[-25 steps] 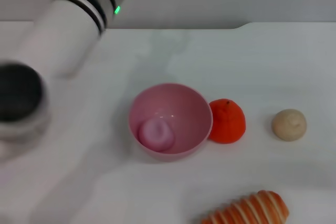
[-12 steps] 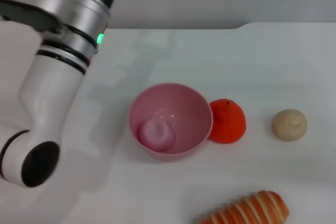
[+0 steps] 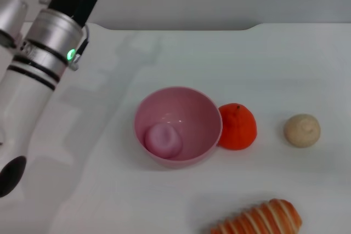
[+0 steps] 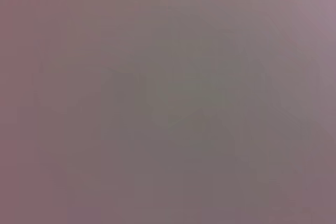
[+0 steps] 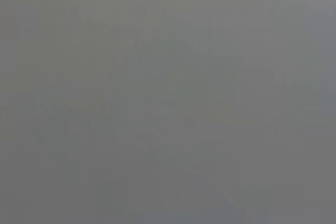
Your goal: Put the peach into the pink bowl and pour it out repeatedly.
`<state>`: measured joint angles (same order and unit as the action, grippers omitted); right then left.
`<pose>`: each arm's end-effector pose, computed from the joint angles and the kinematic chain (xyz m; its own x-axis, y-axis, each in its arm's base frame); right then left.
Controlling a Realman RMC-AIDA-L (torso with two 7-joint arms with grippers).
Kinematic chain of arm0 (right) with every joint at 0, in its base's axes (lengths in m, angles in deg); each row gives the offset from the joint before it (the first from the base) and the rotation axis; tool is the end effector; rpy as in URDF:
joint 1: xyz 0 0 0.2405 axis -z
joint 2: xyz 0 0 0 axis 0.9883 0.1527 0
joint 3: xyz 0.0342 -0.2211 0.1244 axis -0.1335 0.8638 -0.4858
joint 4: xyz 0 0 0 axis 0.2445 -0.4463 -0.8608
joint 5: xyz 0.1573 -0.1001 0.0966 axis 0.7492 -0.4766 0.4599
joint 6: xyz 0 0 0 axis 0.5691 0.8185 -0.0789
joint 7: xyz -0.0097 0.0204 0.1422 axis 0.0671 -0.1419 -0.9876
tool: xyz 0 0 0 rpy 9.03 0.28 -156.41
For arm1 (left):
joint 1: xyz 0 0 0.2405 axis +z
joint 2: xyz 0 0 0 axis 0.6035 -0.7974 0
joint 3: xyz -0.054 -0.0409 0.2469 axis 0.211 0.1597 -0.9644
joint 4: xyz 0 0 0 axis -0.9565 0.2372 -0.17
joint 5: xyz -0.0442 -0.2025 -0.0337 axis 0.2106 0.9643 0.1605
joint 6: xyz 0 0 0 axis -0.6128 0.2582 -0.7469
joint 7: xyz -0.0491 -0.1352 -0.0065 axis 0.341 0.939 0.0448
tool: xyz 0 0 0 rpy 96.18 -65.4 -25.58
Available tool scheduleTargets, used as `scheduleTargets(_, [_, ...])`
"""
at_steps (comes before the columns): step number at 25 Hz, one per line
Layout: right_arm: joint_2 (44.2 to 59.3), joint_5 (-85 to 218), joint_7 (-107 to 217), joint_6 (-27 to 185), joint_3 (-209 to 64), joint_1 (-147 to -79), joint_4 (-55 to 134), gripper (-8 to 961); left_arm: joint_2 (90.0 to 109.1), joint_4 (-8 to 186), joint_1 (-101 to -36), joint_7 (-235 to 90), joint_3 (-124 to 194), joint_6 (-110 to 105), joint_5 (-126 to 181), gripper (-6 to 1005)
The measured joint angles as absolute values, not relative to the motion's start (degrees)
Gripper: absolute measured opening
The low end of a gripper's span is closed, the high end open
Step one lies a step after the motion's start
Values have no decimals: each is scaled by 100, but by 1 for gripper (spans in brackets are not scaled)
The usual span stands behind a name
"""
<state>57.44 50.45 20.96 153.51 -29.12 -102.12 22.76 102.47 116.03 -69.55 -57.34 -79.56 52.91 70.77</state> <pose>0.3108 0.3282 0.0951 0.4513 0.4125 -0.7913 -0.7811 -0.2462 -0.5738 -0.1876 0.3930 -0.0151 0.4746 -0.2467 0.8449 0.7095 -0.4609 -0.5331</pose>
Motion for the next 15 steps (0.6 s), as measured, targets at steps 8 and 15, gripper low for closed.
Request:
scheduleTargets(8, [5678,3995,616,14344,-2912,-10395,1906,546,10243,11251,-6765,-5755,-7873,5368,7039,618])
scheduleTargets(15, [5706,3602,307,14003,-2913,-10459,1709,546,10249,11042,-6683,-5863,-7793,5377,7067,618])
